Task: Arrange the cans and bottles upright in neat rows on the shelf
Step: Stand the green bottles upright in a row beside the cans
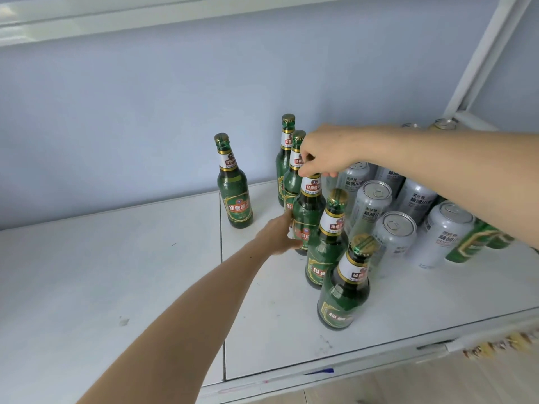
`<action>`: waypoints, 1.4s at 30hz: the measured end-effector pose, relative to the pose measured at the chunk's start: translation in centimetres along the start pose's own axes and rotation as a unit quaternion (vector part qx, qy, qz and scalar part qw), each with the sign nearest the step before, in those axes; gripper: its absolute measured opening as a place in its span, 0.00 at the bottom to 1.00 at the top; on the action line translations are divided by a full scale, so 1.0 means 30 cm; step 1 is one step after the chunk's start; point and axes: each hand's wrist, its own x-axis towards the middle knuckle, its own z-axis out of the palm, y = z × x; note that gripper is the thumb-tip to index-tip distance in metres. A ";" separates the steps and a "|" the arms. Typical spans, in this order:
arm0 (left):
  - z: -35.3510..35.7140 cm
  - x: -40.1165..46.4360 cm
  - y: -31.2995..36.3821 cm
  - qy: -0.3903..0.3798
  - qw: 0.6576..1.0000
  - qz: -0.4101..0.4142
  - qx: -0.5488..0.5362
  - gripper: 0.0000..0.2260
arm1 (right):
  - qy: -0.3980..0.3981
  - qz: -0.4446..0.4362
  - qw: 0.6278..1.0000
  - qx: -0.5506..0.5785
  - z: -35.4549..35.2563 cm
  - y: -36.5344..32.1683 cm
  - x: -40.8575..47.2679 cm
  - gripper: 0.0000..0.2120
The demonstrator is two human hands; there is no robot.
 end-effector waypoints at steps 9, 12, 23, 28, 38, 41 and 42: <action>0.025 0.012 0.034 0.009 1.000 -0.015 -0.021 0.35 | 0.004 -0.039 0.999 -0.034 -0.004 0.027 -0.007 0.14; 0.029 0.007 0.042 0.010 0.999 -0.027 -0.025 0.34 | -0.003 -0.038 0.999 -0.024 -0.001 0.031 -0.007 0.14; 0.080 -0.087 -0.003 -0.039 0.996 -0.082 0.007 0.23 | 0.086 -0.009 0.995 -0.048 -0.020 0.028 -0.119 0.22; 0.119 -0.137 0.006 -0.071 0.997 -0.021 -0.018 0.25 | 0.045 0.017 0.997 -0.056 -0.021 -0.002 -0.199 0.29; 0.170 -0.138 0.037 -0.066 0.998 0.008 -0.021 0.29 | -0.061 -0.048 0.996 -0.042 0.054 -0.034 -0.215 0.14; 0.176 -0.138 0.040 -0.057 0.998 0.006 -0.016 0.29 | -0.063 -0.062 0.994 -0.058 0.051 -0.035 -0.220 0.13; 0.178 -0.139 0.041 -0.056 0.998 0.006 -0.015 0.29 | -0.064 -0.066 0.994 -0.064 0.050 -0.035 -0.222 0.12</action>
